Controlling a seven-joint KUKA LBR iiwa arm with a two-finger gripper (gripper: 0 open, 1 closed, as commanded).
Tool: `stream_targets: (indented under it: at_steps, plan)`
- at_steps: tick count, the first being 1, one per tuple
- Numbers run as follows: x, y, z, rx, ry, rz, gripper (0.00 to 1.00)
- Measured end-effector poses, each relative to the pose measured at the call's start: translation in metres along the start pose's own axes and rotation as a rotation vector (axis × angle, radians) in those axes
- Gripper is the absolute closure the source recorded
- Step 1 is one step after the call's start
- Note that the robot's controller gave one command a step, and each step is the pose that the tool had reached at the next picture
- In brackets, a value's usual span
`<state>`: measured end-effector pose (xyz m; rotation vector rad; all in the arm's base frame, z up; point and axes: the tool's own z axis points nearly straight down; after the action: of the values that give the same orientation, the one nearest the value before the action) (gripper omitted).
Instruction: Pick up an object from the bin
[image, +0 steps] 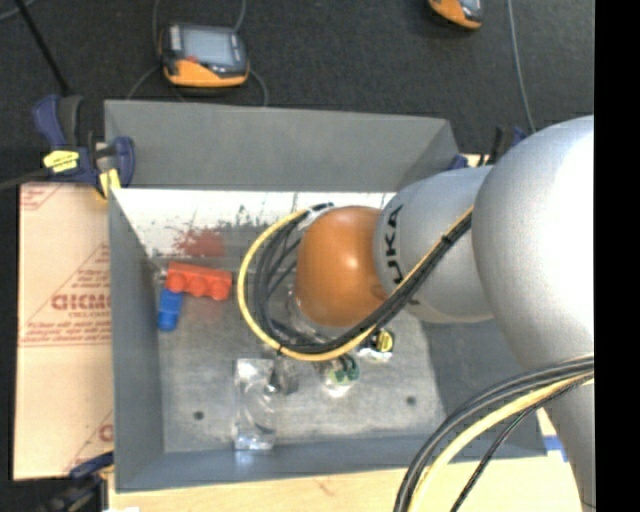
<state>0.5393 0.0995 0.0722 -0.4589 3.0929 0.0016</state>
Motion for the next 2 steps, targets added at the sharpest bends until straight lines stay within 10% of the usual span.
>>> stream_targets:
  at_steps: [1,2]
  plan:
    - [-0.017,0.000,-0.135,0.001,0.002,0.041,1.00]
    - [0.000,0.018,-0.087,-0.001,0.015,0.170,1.00]
